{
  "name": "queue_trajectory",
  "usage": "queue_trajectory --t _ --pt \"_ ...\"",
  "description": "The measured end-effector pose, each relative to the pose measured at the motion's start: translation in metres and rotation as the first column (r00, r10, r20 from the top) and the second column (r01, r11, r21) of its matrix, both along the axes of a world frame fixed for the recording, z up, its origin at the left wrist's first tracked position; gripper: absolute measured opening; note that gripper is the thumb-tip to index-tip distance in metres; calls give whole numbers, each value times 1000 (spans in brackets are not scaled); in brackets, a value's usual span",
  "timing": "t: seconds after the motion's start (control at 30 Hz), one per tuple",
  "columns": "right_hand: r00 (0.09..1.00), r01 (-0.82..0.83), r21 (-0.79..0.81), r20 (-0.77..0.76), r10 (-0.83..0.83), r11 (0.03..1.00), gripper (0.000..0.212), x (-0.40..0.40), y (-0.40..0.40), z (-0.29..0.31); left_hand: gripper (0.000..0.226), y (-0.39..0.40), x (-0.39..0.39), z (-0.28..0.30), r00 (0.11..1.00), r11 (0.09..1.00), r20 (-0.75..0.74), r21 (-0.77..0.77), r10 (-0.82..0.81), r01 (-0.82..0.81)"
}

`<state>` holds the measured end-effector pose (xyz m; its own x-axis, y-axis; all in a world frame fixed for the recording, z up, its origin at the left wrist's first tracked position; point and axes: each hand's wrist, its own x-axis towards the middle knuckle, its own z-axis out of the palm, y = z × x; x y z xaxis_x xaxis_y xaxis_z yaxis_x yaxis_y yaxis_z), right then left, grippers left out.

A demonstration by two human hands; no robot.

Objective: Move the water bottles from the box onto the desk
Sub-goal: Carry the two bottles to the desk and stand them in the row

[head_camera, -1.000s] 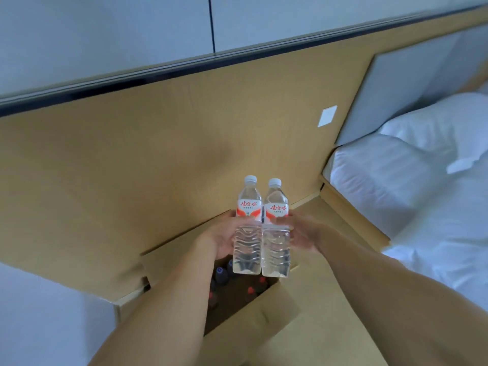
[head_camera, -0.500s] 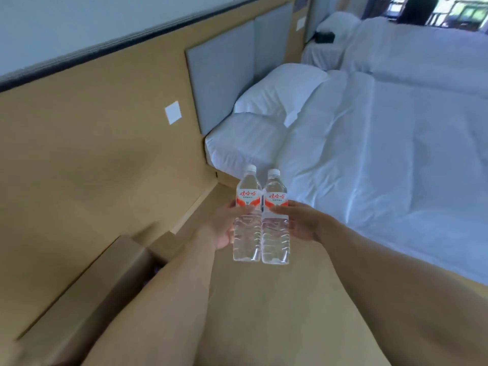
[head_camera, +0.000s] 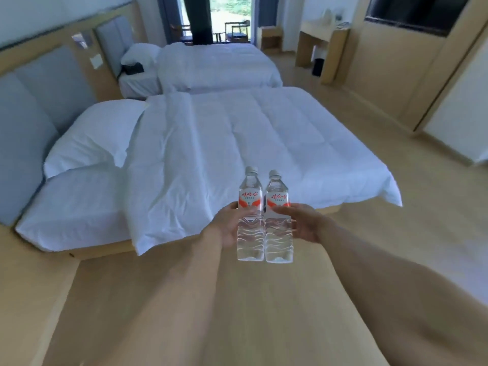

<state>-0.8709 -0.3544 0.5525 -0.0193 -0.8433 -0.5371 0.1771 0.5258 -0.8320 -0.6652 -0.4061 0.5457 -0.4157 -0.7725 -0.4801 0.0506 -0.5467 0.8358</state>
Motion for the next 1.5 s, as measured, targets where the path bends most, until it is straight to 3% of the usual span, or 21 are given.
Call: queue_trajectory --t 0.27,0.4,0.6,0.9,1.0,1.27,1.5 --pt "930 365 -41 71 -361 930 44 -136 83 15 60 9 -172 15 937 937 -38 -45 -347 345" --pt "881 472 -78 86 -466 878 55 -186 120 18 56 20 -243 19 870 872 -61 -68 -489 485" --pt "775 632 -115 73 -628 766 54 -241 143 15 41 20 -326 22 750 756 -93 -111 -654 645" --pt "653 756 -90 35 -756 649 55 -308 109 18 31 -34 -425 22 604 606 -60 -134 -794 784" --pt "612 789 -75 -8 -791 610 53 -328 98 16 39 -51 -456 21 569 567 -31 -136 -822 812" --pt "538 841 -41 -52 -842 540 47 -376 92 16 43 -63 -523 16 512 511 -17 -110 -859 853" --pt "517 855 -14 -43 -855 518 56 -436 103 5 49 -52 -589 6 488 485 8 -96 -873 869"
